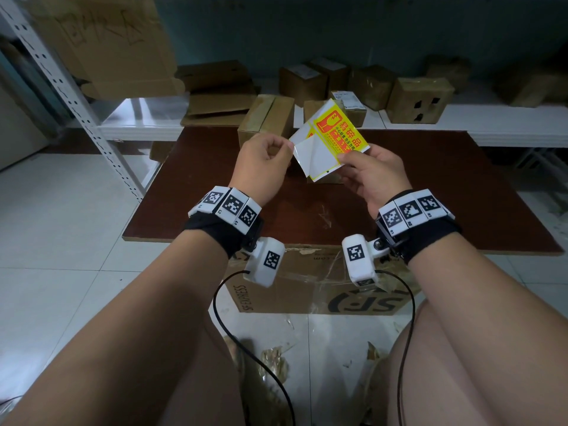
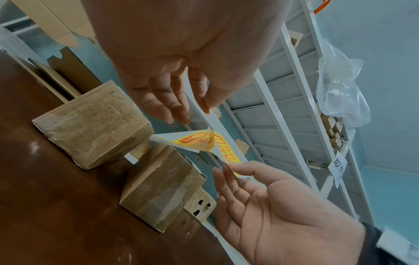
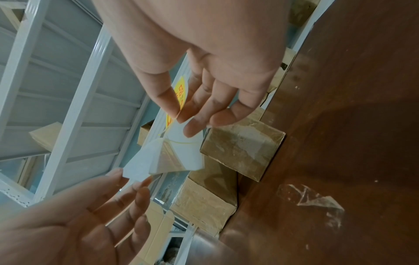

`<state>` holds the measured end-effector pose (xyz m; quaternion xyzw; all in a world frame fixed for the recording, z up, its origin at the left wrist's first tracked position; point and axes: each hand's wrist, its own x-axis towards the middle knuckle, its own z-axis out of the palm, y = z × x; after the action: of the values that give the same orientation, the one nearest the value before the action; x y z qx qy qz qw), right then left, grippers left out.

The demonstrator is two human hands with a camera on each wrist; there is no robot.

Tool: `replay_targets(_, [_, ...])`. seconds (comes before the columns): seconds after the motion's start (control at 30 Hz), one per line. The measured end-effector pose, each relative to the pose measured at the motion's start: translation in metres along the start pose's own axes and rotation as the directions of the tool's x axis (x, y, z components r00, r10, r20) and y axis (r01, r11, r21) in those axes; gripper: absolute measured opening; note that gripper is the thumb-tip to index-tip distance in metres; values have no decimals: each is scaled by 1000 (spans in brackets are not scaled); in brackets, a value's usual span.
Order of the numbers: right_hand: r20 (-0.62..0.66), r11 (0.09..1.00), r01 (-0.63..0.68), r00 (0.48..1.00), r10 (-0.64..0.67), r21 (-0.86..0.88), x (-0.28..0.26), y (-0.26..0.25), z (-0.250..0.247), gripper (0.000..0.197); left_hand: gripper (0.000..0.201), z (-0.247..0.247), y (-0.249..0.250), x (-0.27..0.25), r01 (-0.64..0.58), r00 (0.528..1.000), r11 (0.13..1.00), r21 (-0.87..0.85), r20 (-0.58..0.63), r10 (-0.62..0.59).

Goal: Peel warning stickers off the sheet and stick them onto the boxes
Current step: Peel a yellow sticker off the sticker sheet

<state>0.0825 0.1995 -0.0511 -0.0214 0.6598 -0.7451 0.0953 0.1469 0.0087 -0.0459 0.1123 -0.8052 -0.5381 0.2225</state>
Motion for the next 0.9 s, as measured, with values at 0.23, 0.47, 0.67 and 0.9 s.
replay_targets(0.23, [-11,1000,-8,1000,7,-4,1,1,-2,13,14,1,0,0,4,1000,1000,-7,3,-4])
replay_targets(0.47, [-19,1000,-10,1000,10,4,2,0,-1,14,13,1,0,0,5,1000,1000,-8,2,-5])
replay_targets(0.67, [-37,1000,-19,999,19,6,2,0,-3,15,18,1,-1,2,10,1000,1000,14,-5,-10])
replay_targets(0.9, [-46,999,-27,999,28,18,2,-2,-4,16,17,0,1,-1,15,1000,1000,21,-2,-15])
